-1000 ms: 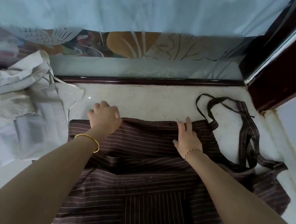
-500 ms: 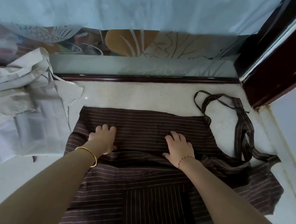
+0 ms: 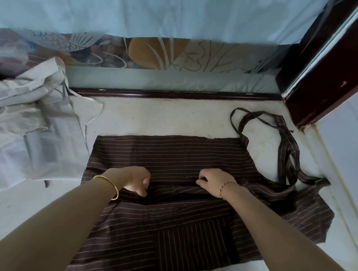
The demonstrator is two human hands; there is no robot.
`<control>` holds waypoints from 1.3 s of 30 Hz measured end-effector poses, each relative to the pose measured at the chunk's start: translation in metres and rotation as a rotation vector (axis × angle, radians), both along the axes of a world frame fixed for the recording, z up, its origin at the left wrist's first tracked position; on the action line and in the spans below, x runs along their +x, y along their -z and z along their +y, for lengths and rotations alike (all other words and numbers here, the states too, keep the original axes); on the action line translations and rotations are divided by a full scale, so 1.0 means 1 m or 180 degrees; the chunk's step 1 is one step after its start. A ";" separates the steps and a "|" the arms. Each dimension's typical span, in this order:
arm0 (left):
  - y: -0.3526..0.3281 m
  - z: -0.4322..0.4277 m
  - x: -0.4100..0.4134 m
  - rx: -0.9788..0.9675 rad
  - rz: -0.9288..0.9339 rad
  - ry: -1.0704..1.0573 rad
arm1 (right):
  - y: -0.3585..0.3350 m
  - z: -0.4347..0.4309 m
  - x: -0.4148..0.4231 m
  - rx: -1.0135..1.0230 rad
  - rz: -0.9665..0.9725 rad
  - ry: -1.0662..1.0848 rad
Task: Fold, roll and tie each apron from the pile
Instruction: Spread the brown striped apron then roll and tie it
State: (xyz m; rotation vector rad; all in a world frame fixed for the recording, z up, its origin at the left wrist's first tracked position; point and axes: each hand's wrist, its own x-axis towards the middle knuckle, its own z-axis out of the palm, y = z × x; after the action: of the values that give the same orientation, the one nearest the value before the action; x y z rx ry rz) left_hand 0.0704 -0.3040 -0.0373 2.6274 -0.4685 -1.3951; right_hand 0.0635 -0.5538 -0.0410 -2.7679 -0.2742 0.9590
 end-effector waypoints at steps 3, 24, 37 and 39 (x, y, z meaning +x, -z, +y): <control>-0.010 -0.004 0.000 -0.0409 -0.0038 -0.0065 | -0.002 0.005 -0.002 0.0300 0.0118 0.0090; -0.091 0.040 0.043 0.1376 0.0428 0.0406 | -0.079 -0.013 0.066 -0.0885 0.1394 -0.0186; -0.001 0.079 0.092 0.0970 -0.1343 -0.0499 | -0.017 0.004 0.121 -0.2687 0.0230 -0.0685; 0.003 0.083 0.101 0.1034 -0.1322 -0.0374 | -0.011 -0.001 0.127 -0.2505 0.0221 -0.0413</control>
State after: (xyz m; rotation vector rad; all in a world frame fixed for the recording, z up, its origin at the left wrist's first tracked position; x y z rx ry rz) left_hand 0.1709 -0.2213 -0.0403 3.1621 -0.1267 -0.9556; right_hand 0.1902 -0.5550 -0.0297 -3.4260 -0.0654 1.4428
